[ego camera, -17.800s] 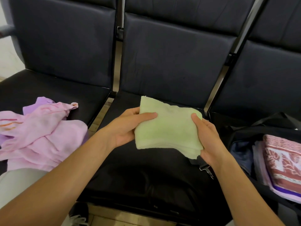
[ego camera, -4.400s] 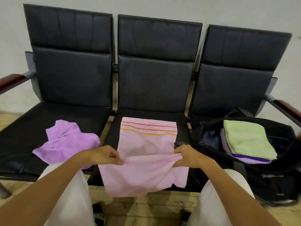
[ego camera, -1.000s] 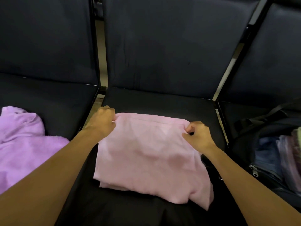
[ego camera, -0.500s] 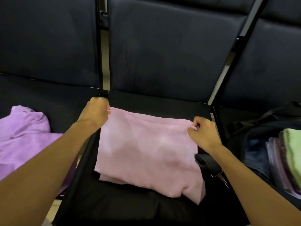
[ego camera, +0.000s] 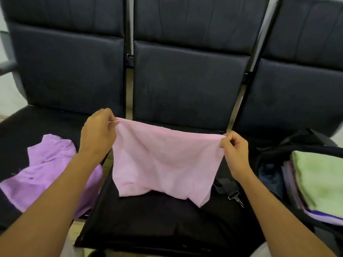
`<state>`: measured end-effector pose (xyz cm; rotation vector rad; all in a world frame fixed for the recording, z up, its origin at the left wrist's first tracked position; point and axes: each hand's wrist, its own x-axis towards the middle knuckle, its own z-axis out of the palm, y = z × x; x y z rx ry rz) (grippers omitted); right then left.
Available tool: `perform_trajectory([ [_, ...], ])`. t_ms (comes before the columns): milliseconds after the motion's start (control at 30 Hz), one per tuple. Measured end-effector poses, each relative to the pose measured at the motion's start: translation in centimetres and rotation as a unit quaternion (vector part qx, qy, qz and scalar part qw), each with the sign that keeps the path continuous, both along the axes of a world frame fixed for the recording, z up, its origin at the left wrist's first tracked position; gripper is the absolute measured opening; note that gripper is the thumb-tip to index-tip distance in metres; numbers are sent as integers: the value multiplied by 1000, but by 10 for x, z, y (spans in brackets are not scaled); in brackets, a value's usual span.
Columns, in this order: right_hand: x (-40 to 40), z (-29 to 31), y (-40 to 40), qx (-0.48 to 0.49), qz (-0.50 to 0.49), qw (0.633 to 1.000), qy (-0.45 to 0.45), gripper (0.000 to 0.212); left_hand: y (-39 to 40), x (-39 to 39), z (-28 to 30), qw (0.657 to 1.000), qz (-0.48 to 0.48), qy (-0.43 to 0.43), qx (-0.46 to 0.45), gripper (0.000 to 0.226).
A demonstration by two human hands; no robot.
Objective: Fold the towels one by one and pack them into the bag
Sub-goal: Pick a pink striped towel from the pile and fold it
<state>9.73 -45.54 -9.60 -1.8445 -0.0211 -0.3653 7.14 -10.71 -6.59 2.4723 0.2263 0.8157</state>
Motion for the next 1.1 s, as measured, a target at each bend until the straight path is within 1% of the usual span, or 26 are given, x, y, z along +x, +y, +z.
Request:
perform_trajectory([
  [133,-24,15,4,48,-26,998,-20,29,-6,-24,10,998,7,-60,-14,9],
  [200,-34,19,4,57,-44,997,-28,28,-5,-35,8,997,16,-70,-16,11],
  [333,-51,23,-2,50,-98,992,-54,24,-7,-56,7,996,26,-79,-23,12],
  [433,-63,26,-7,30,-116,990,-77,20,-8,-69,8,996,23,-84,-22,17],
  [500,-70,27,-7,14,-111,989,-94,14,-12,-79,10,995,5,-92,-28,14],
  [600,-71,26,-9,10,-103,989,-108,22,-15,-87,12,995,-40,-83,-23,32],
  [667,-67,24,-9,-10,-108,989,-96,21,-13,-84,12,995,-57,-61,-46,23],
  [733,-60,20,-9,-21,-104,992,-74,16,-13,-78,11,993,-64,-33,-89,16],
  [800,-56,20,-5,9,-81,995,-58,12,-15,-73,10,991,-71,1,-116,15],
  [867,-51,20,-1,41,-60,996,-56,15,-18,-66,7,988,-76,15,-131,13],
  [900,-48,21,1,44,-57,996,-60,14,-18,-62,6,988,-77,12,-136,11],
  [967,-42,21,2,19,-52,996,-68,7,-19,-56,5,983,-94,-3,-158,10],
  [1033,-39,22,2,2,-41,996,-78,1,-23,-54,6,975,-138,-24,-174,17],
  [1100,-38,25,1,11,-26,995,-97,5,-29,-54,13,970,-170,-60,-163,29],
])
